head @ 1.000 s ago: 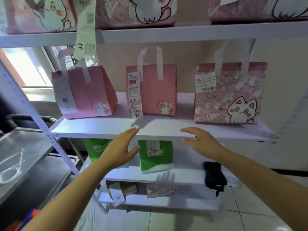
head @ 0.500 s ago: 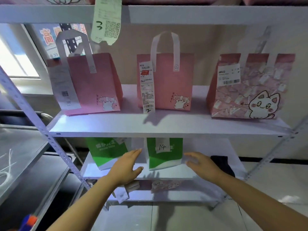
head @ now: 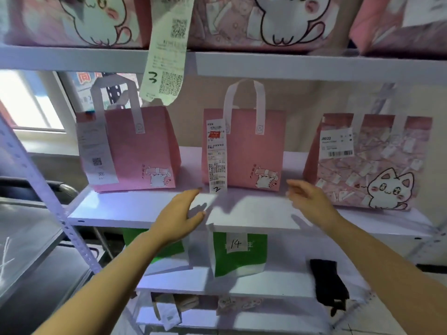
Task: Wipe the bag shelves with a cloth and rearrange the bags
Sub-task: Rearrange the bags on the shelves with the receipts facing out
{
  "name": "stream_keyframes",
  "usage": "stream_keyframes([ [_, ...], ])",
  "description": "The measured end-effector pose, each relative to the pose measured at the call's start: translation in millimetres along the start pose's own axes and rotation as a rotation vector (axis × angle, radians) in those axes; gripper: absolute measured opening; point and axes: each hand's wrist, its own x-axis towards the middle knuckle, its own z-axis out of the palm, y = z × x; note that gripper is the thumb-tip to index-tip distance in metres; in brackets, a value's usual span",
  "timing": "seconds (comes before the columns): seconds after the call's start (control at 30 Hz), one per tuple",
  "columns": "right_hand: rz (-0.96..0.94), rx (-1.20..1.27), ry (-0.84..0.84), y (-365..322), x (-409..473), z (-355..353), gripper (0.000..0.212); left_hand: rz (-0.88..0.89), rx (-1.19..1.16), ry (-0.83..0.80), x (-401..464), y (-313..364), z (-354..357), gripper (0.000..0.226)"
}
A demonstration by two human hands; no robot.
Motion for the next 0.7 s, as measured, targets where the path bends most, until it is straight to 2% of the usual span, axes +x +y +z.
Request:
stream_keyframes([
  [0.17,0.019,0.086,0.08,-17.0,43.7,-11.2,0.039,-0.165,-0.189,0.067,57.1,14.8,-12.7,0.074],
  [0.23,0.044,0.101,0.061,-19.2,60.4,-9.5,0.044,-0.219,-0.324,0.037,78.4,17.8,-12.5,0.077],
  [0.33,0.116,0.164,0.012,-17.1,83.8,-1.6,0.054,-0.28,-0.292,-0.002,110.8,6.6,-2.4,0.084],
  [0.43,0.149,0.148,-0.034,-16.3,95.9,8.0,0.045,-0.407,-0.44,0.046,127.3,-0.2,5.9,0.087],
  [0.5,0.148,0.175,-0.038,-16.2,95.9,11.6,0.031,-0.435,-0.631,0.122,130.7,1.7,8.8,0.084],
  [0.57,0.155,0.2,-0.047,-16.7,90.2,10.7,0.028,-0.491,-0.779,0.214,127.7,5.2,5.9,0.077],
  [0.63,0.148,0.222,-0.067,-19.3,79.1,6.4,0.028,-0.478,-0.766,0.252,117.0,8.8,0.7,0.062],
  [0.7,0.146,0.273,-0.093,-21.5,62.6,0.0,0.024,-0.374,-0.686,0.275,97.8,13.1,-3.0,0.043],
])
